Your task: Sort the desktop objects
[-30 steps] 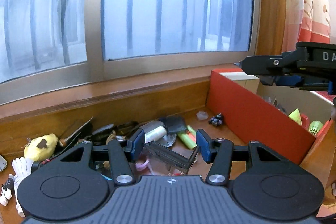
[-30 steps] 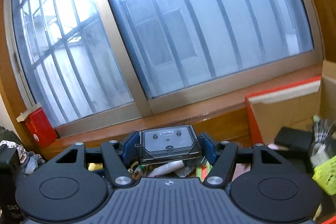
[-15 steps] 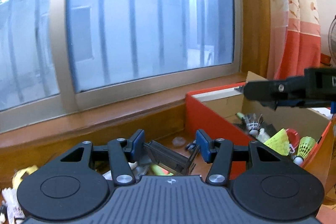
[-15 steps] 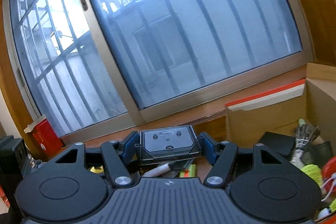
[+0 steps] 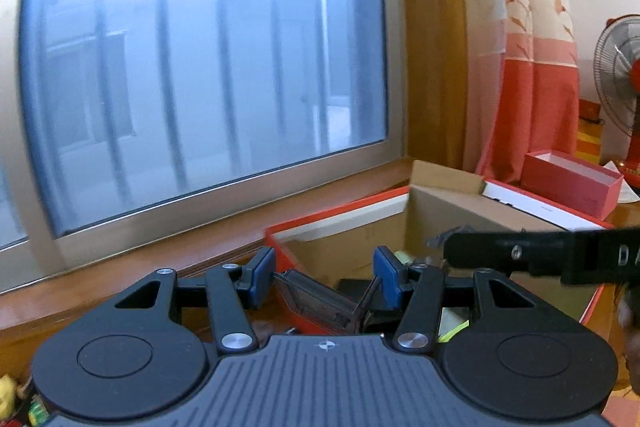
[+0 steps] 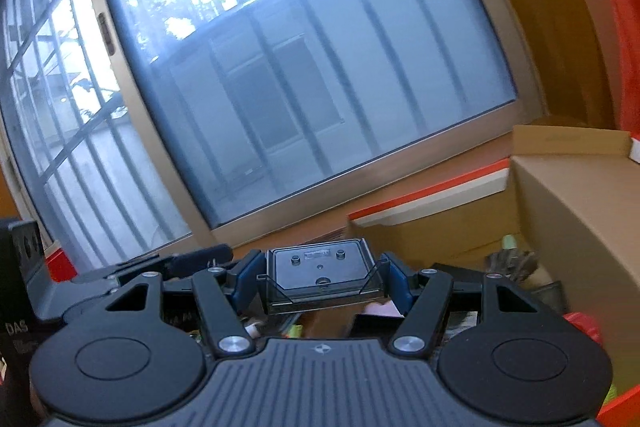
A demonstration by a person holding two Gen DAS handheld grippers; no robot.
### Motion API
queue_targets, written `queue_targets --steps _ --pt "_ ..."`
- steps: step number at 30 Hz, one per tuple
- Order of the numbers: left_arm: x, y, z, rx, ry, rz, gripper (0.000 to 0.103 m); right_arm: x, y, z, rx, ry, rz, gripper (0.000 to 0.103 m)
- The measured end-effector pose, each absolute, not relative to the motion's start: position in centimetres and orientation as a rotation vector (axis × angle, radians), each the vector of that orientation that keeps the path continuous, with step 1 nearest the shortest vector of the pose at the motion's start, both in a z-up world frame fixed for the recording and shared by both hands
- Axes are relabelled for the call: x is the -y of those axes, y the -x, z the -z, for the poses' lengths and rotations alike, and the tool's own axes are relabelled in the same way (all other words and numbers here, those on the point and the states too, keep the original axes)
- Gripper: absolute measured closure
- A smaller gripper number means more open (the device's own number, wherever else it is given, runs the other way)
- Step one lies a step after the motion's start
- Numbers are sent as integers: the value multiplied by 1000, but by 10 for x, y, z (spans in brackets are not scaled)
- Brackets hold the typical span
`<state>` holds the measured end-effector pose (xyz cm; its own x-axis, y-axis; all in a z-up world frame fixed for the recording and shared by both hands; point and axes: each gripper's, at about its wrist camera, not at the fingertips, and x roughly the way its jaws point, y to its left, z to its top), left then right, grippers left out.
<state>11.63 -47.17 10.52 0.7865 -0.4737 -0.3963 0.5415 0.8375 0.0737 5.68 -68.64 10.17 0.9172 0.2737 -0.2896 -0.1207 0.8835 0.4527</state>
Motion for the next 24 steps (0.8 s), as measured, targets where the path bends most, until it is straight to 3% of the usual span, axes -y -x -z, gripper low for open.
queue_targets --steps 13,24 --pt "551 -162 -88 -443 -232 611 49 754 -57 -74 -380 -477 -96 37" --pt "561 -169 -75 -505 -212 565 49 776 -64 -65 -407 -473 -78 37"
